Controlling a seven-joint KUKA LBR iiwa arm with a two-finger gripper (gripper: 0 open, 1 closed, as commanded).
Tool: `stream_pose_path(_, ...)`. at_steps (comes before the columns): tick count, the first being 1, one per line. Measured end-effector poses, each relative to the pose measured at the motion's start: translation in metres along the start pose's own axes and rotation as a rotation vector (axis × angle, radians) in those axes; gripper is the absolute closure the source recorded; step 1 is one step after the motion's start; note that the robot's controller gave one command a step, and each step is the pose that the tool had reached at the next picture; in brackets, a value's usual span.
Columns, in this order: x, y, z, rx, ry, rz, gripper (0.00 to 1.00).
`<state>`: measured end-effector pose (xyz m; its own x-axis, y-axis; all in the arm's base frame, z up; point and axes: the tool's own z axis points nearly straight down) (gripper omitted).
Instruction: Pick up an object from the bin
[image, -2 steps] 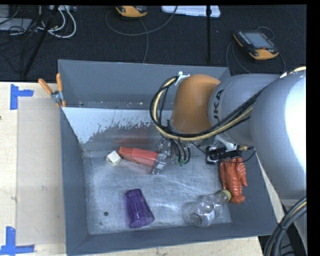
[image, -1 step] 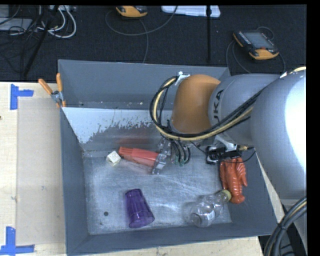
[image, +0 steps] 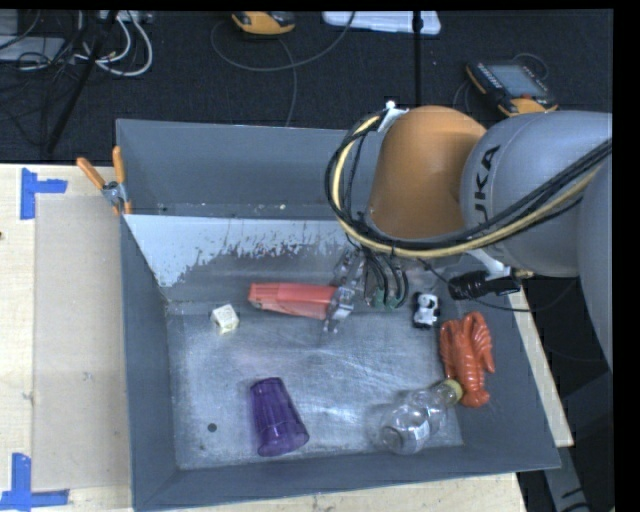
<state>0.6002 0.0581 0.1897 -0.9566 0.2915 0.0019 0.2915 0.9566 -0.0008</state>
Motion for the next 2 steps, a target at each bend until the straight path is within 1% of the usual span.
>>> stream_pose_path(1,0.0,0.0,0.0,0.0,0.0,0.0,1.0)
stream_pose_path(2,0.014,-0.014,-0.035,0.003,0.007,-0.061,1.0)
